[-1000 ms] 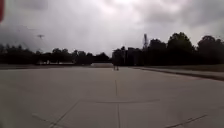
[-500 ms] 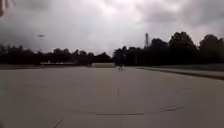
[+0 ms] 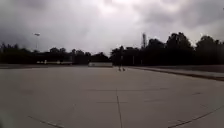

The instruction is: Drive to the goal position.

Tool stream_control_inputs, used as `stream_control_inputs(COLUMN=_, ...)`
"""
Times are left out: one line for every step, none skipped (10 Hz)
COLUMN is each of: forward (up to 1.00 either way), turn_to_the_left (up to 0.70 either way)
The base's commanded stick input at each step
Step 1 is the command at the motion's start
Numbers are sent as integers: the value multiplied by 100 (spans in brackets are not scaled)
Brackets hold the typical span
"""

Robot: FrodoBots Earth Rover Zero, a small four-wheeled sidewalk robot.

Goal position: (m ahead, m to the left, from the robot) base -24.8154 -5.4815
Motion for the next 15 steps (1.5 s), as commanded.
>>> stream_control_inputs(forward=70, turn_to_the_left=0)
stream_control_inputs(forward=70, turn_to_the_left=0)
stream_control_inputs(forward=70, turn_to_the_left=0)
stream_control_inputs(forward=70, turn_to_the_left=0)
stream_control_inputs(forward=70, turn_to_the_left=0)
stream_control_inputs(forward=70, turn_to_the_left=0)
stream_control_inputs(forward=70, turn_to_the_left=0)
stream_control_inputs(forward=18, turn_to_the_left=0)
stream_control_inputs(forward=0, turn_to_the_left=40)
stream_control_inputs(forward=0, turn_to_the_left=63)
stream_control_inputs(forward=0, turn_to_the_left=70)
stream_control_inputs(forward=0, turn_to_the_left=70)
stream_control_inputs(forward=0, turn_to_the_left=70)
stream_control_inputs(forward=0, turn_to_the_left=70)
stream_control_inputs(forward=0, turn_to_the_left=70)
